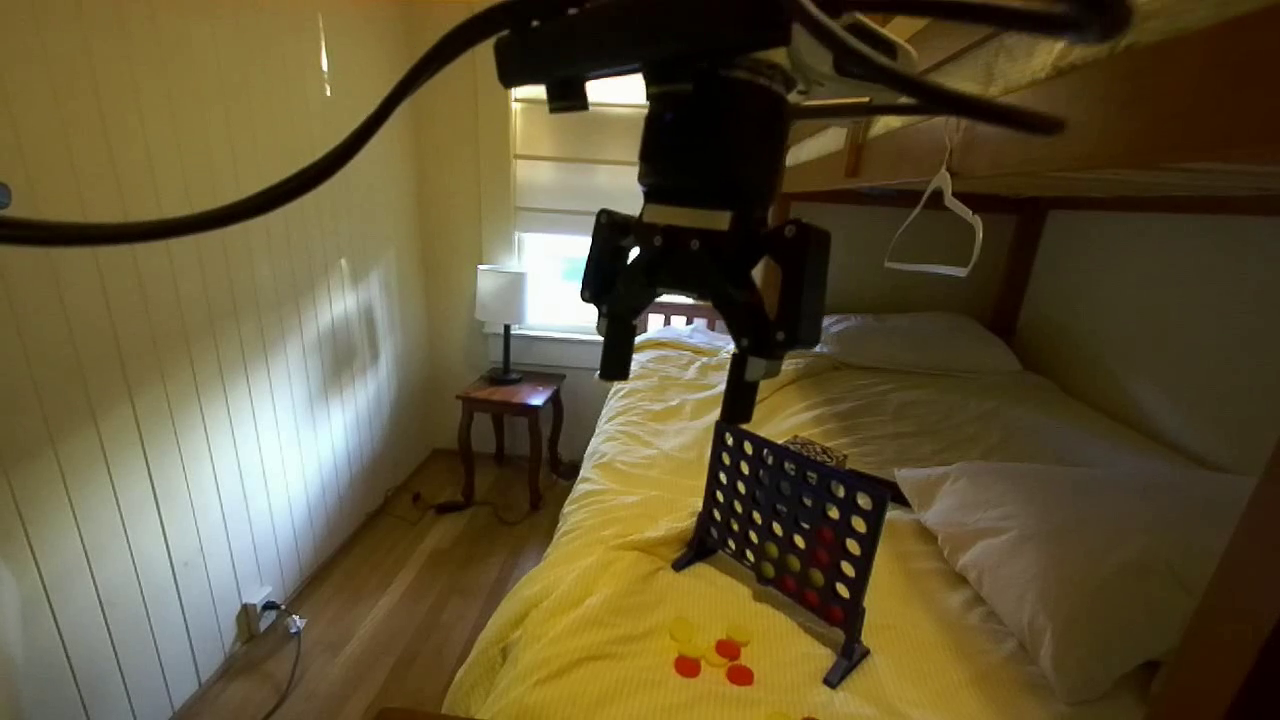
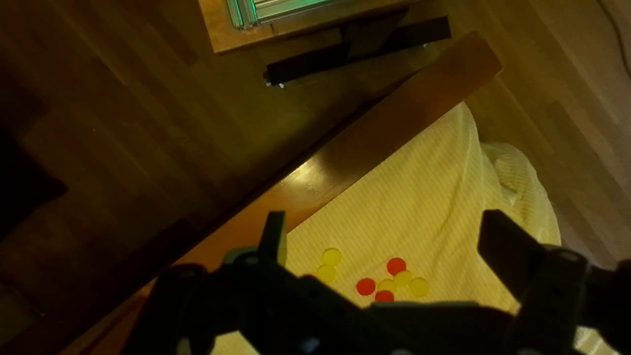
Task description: Put the orange circle inside the blue object
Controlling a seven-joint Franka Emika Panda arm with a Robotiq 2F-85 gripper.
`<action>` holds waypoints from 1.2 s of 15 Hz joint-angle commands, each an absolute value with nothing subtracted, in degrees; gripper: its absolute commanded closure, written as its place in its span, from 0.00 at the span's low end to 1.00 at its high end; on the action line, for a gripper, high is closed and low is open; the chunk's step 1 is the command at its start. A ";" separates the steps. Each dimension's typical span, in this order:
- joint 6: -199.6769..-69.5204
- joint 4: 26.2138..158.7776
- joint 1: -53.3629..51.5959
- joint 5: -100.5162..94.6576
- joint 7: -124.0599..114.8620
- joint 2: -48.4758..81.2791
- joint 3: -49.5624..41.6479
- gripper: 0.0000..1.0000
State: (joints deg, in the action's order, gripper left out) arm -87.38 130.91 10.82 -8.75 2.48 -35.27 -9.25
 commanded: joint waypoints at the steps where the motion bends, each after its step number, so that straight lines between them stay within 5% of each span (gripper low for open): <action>1: -91.58 131.60 8.52 -10.82 0.84 -30.57 -6.15 0.00; 12: -117.43 137.78 5.11 -14.14 6.10 -18.29 -4.40 0.00; 18: -120.84 137.97 5.26 -12.99 7.97 -14.72 -4.19 0.00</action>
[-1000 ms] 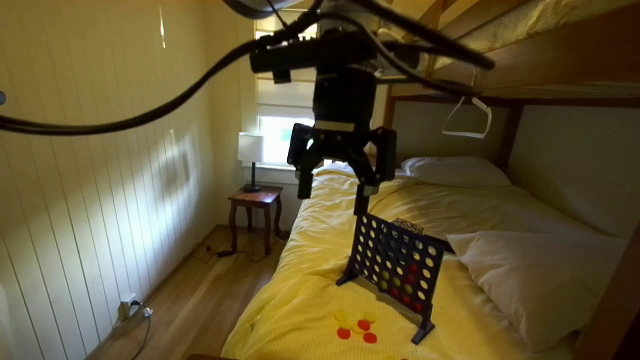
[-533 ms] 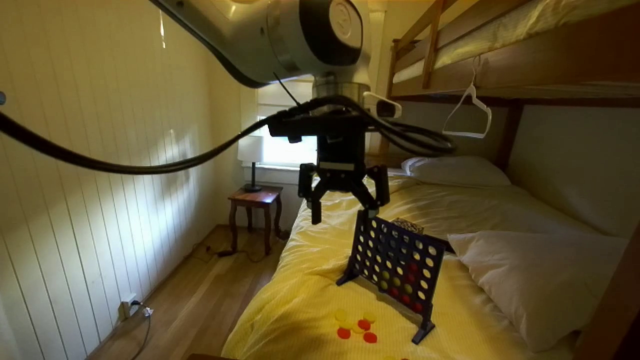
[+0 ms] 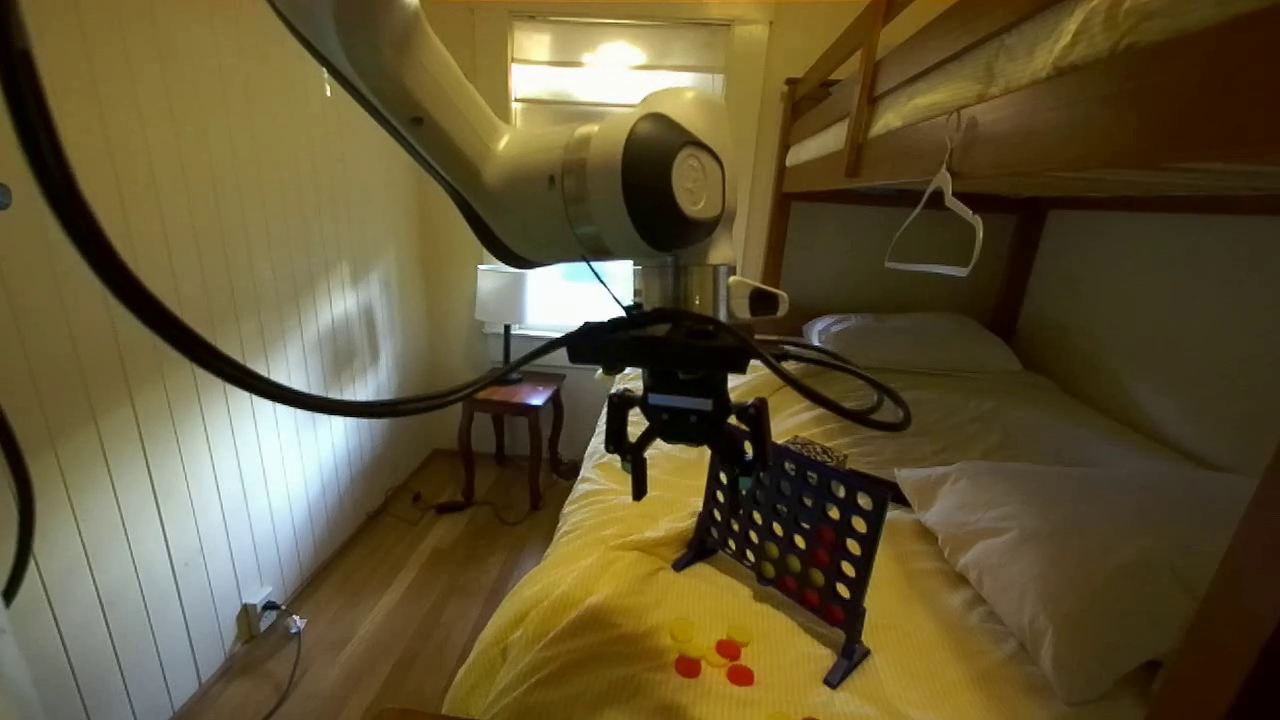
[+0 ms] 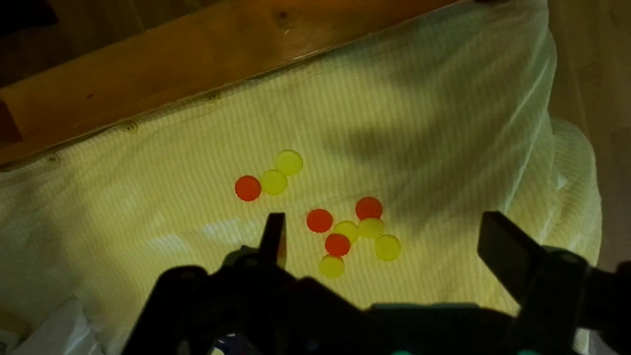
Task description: Put the orange circle inside the blue object
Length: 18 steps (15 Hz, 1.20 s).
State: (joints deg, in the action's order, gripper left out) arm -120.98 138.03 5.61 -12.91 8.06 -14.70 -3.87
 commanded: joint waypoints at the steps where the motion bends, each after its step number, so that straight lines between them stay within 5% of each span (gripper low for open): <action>1: -121.24 137.95 5.20 -12.98 8.26 -14.15 -4.19 0.00; 8: -121.73 135.09 4.41 -10.78 10.60 -8.31 -4.57 0.00; 18: -140.67 134.39 5.39 -0.82 33.44 5.99 -4.89 0.00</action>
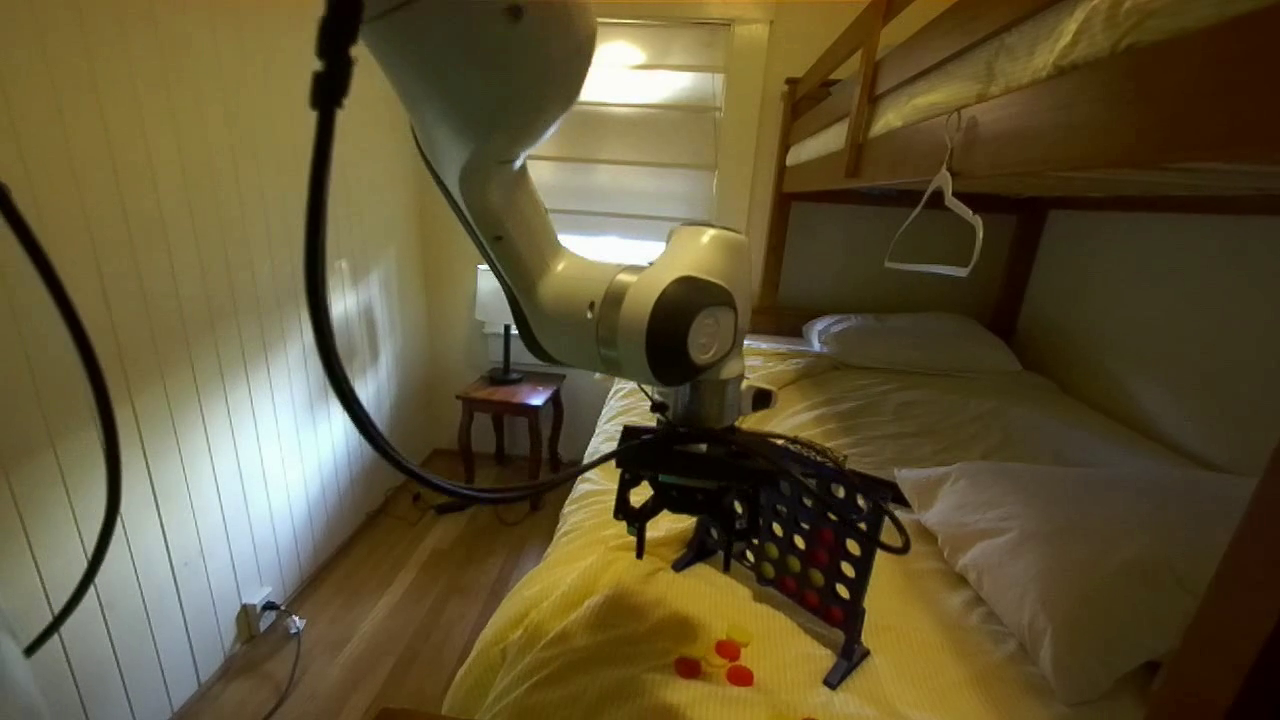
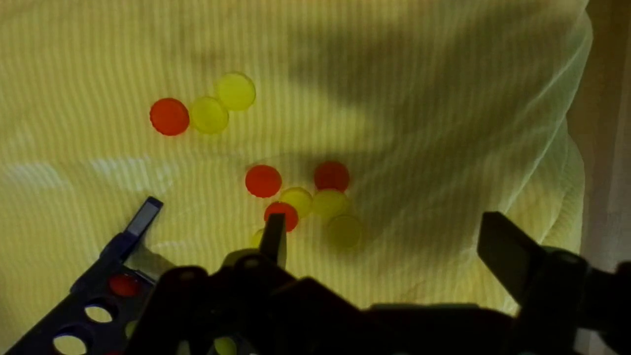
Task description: Put the orange circle inside the blue object
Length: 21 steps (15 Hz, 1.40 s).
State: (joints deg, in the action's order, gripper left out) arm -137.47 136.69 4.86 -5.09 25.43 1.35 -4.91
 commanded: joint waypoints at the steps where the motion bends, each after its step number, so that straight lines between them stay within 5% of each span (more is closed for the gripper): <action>1: -141.53 133.77 5.88 0.85 36.09 7.44 -4.56 0.00; 21: -132.87 120.36 11.62 11.62 50.26 23.76 0.38 0.00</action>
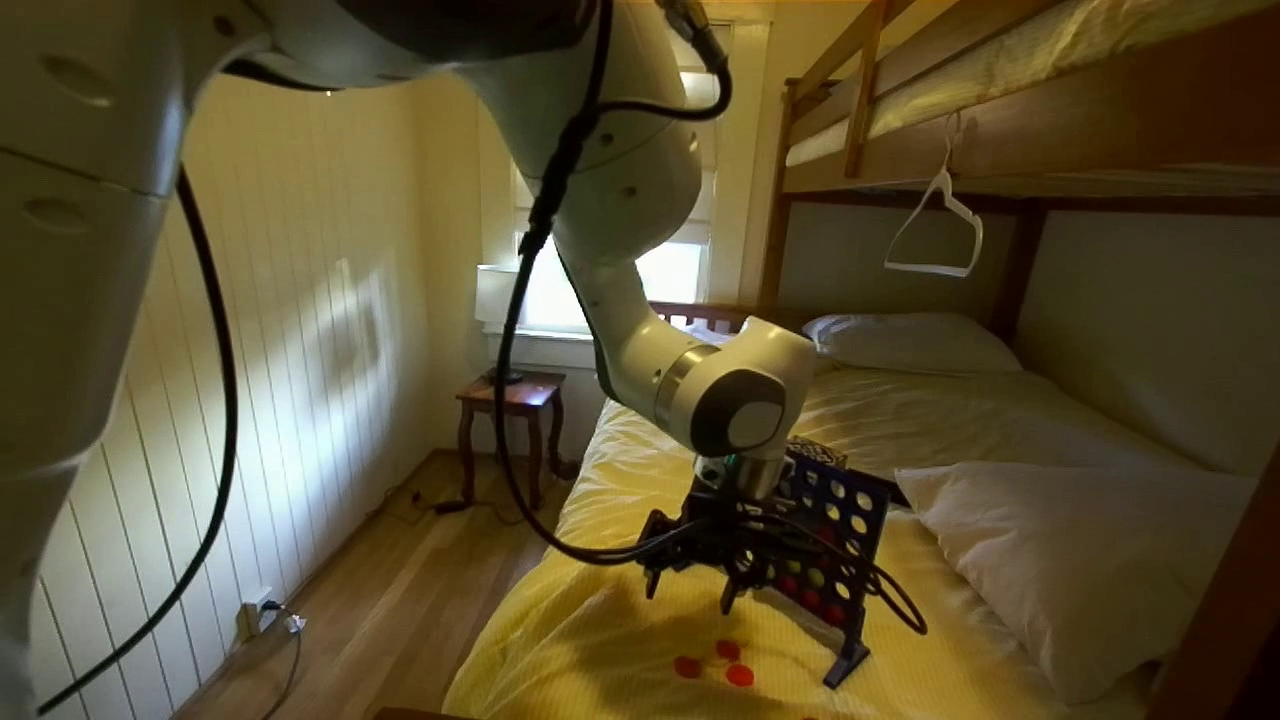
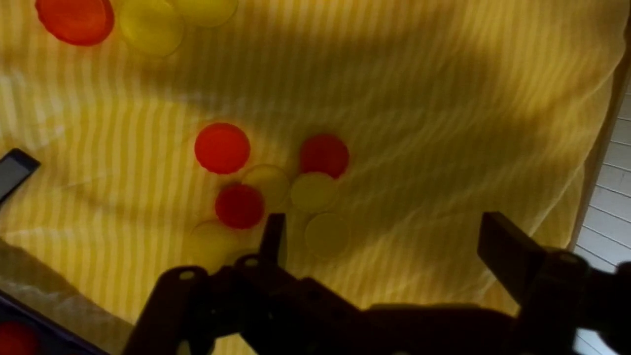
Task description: Put the orange circle inside the blue object
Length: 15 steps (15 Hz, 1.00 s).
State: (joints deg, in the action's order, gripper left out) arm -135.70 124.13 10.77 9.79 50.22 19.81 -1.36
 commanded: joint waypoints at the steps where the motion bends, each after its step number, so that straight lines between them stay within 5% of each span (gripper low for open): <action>1: -132.49 119.78 11.71 12.14 50.07 24.69 0.82 0.00; 15: -141.86 116.81 13.52 15.74 42.33 32.21 4.46 0.00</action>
